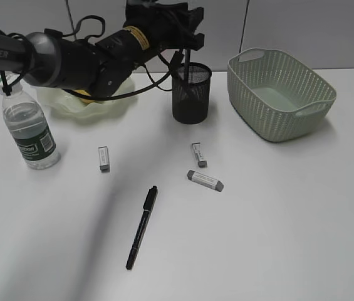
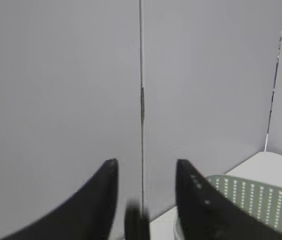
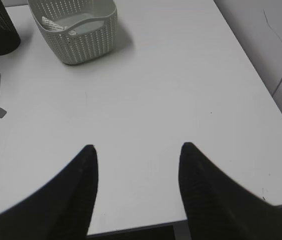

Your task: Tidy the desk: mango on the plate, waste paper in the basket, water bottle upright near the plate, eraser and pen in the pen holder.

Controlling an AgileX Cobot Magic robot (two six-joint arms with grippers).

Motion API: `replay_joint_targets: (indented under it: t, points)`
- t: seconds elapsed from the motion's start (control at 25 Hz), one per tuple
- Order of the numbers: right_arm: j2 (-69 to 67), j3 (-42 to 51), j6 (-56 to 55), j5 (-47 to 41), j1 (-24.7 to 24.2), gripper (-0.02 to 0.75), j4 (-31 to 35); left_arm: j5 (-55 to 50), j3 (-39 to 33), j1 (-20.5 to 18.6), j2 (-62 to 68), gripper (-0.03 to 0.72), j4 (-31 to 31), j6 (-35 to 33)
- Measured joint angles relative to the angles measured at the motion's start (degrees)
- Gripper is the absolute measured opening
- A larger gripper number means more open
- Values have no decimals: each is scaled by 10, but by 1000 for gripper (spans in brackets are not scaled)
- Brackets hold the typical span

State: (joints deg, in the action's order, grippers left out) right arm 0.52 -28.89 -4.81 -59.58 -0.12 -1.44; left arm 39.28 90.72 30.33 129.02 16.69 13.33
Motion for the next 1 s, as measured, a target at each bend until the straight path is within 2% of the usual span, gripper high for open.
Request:
replay_joint_targets:
  t: [0.12, 0.24, 0.4, 0.52, 0.72, 1.0]
  points:
    - [0, 0, 0, 0, 0, 421, 0, 3, 0, 0, 0, 496, -2, 8]
    - [0, 0, 0, 0, 0, 421, 0, 7, 0, 0, 0, 582, -4, 12]
    - [0, 0, 0, 0, 0, 421, 0, -5, 1, 0, -4, 591, 0, 12]
    - [0, 0, 0, 0, 0, 421, 0, -73, 1, 0, -31, 591, 18, 12]
    - [0, 0, 0, 0, 0, 421, 0, -282, 1, 1, -136, 589, 48, 60]
    - [0, 0, 0, 0, 0, 421, 0, -602, 2, -4, -283, 577, 49, 62]
